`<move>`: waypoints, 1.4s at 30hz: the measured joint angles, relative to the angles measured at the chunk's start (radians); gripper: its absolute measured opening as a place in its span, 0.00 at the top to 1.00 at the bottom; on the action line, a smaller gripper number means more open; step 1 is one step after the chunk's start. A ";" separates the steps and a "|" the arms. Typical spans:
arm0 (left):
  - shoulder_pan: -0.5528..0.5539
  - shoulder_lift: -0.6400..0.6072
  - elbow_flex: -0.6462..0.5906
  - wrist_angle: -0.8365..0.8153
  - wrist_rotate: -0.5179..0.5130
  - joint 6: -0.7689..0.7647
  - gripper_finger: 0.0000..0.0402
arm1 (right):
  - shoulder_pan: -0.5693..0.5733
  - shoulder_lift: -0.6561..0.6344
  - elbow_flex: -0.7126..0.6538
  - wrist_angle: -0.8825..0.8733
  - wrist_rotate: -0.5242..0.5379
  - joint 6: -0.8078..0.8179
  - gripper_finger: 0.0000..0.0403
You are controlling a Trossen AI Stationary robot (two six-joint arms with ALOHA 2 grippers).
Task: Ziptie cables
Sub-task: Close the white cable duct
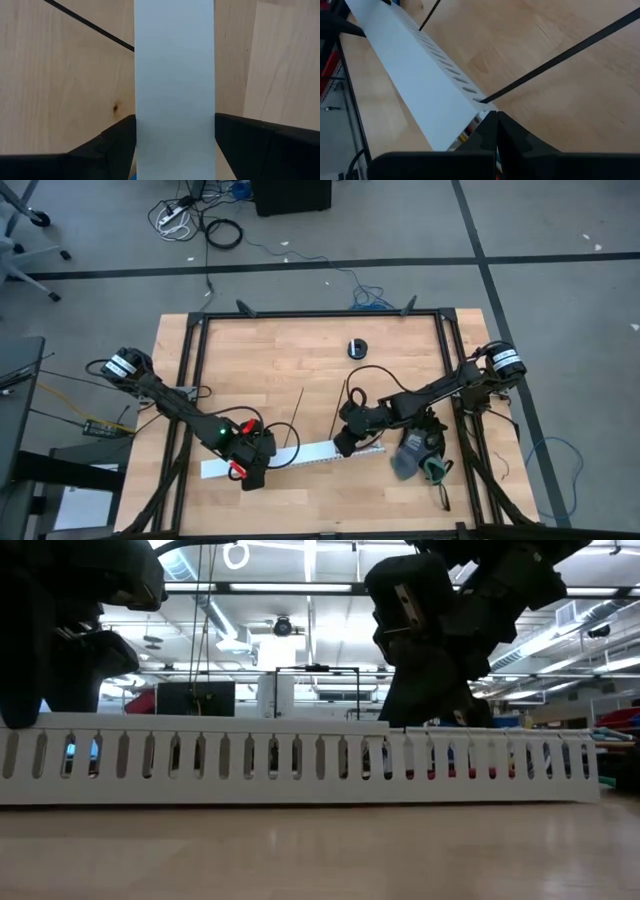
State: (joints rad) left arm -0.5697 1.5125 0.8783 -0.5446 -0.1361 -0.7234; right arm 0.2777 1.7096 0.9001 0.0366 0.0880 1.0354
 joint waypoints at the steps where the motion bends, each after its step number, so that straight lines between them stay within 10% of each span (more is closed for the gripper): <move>1: 0.000 0.000 0.000 0.001 0.000 -0.005 0.40 | 0.003 0.000 0.000 0.000 0.000 0.000 1.00; 15: 0.005 -0.001 0.000 0.024 -0.002 0.000 0.40 | 0.046 -0.001 0.000 0.003 0.027 0.014 1.00; 22: 0.011 -0.001 0.000 0.018 -0.023 -0.010 0.40 | 0.041 -0.076 0.000 -0.009 0.221 -0.014 1.00; 32: 0.010 -0.001 0.000 -0.008 -0.009 -0.020 0.40 | 0.075 -0.237 0.000 -0.682 0.230 0.282 1.00; 42: 0.010 -0.001 0.000 -0.006 -0.009 -0.025 0.40 | 0.131 -0.151 -0.006 -0.724 0.148 0.452 1.00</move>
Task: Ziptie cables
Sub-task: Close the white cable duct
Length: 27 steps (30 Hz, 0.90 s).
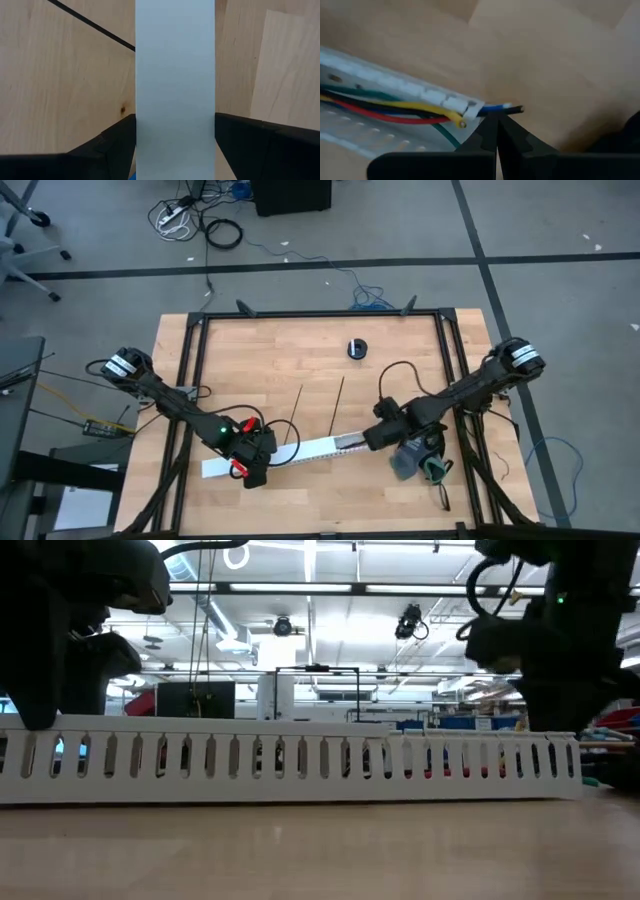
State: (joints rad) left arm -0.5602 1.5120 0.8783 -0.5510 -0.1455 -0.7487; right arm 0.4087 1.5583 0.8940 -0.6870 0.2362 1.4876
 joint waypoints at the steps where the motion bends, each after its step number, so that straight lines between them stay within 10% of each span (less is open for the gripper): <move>1: 0.000 0.000 0.000 0.000 0.000 0.000 0.40 | 0.004 0.017 0.000 0.008 -0.012 0.002 1.00; 27: 0.010 0.003 -0.001 -0.002 0.039 0.042 0.40 | 0.019 0.151 -0.001 0.339 0.022 -0.027 1.00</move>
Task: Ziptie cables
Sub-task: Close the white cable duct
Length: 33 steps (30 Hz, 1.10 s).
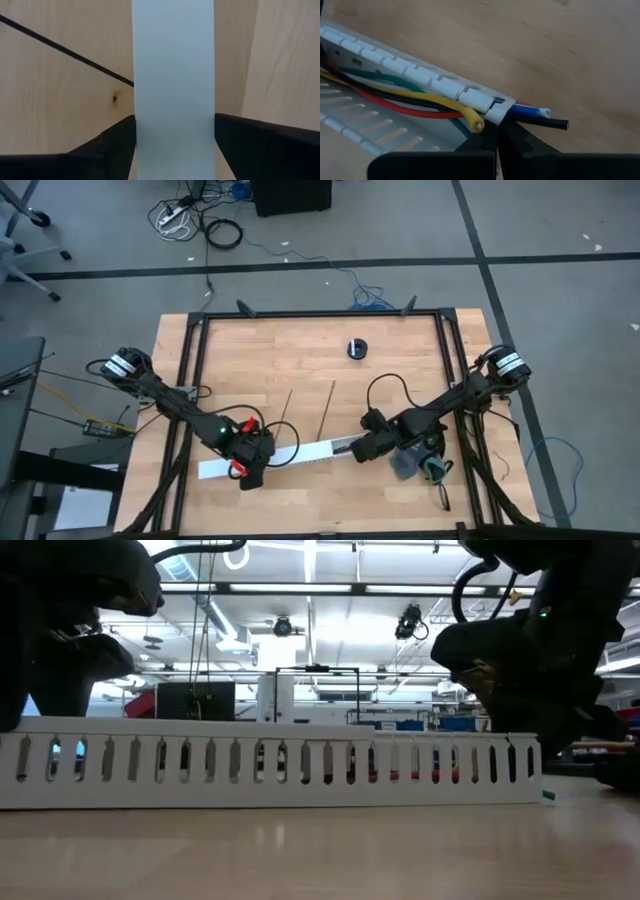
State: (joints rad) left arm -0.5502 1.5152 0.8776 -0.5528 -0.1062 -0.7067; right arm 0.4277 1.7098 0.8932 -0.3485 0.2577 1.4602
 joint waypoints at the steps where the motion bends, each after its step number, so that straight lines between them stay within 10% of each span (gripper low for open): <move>1: 0.001 0.001 0.000 0.000 0.002 0.000 0.40 | -0.002 0.004 0.000 0.010 -0.001 -0.001 1.00; 15: 0.007 0.014 0.004 -0.007 0.007 -0.027 0.40 | -0.007 -0.118 0.048 -0.105 0.049 -0.072 1.00; 25: 0.006 0.015 0.004 -0.016 0.022 -0.026 0.40 | -0.007 -0.247 0.045 -0.508 0.079 0.074 1.00; 33: 0.007 0.015 0.003 -0.015 0.034 0.026 0.40 | -0.042 -0.168 0.013 -0.358 0.032 0.079 1.00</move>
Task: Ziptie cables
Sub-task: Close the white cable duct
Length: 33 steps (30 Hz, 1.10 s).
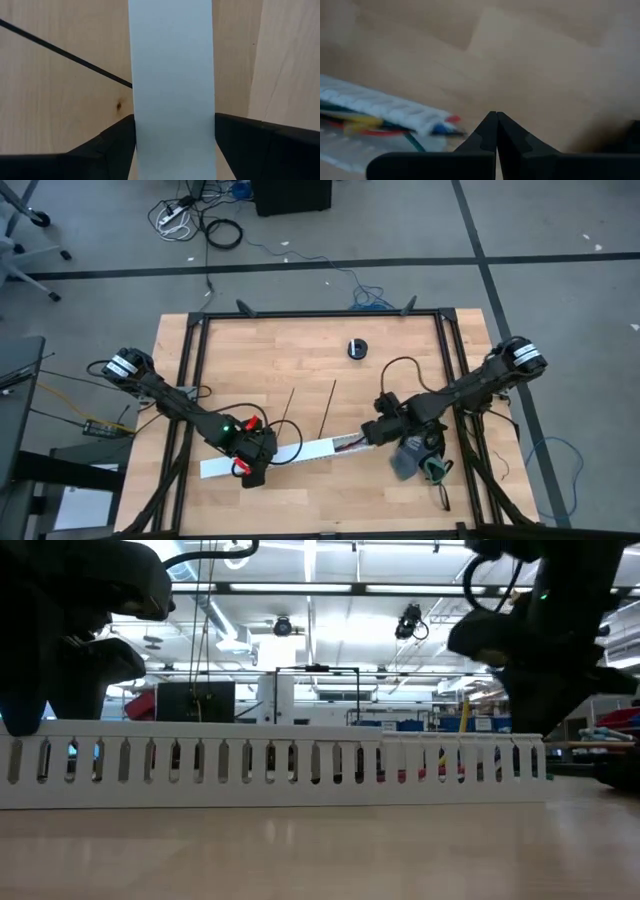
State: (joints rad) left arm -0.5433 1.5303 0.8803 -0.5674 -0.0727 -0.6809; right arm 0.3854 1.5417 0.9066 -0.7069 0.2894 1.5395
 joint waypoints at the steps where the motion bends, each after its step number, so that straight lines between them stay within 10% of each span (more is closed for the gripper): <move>1: 0.000 0.000 0.000 0.000 0.002 0.003 0.40 | -0.003 0.016 0.000 0.031 -0.010 -0.006 1.00; 19: -0.002 0.000 -0.001 -0.004 0.023 0.000 0.40 | 0.007 0.104 -0.002 0.253 -0.070 -0.014 1.00; 33: -0.001 0.000 -0.001 0.001 0.031 -0.060 0.40 | 0.005 0.067 0.013 0.107 -0.052 0.009 1.00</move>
State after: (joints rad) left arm -0.5438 1.5307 0.8791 -0.5663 -0.0417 -0.7413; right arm 0.3906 1.6085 0.9192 -0.6003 0.2375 1.5481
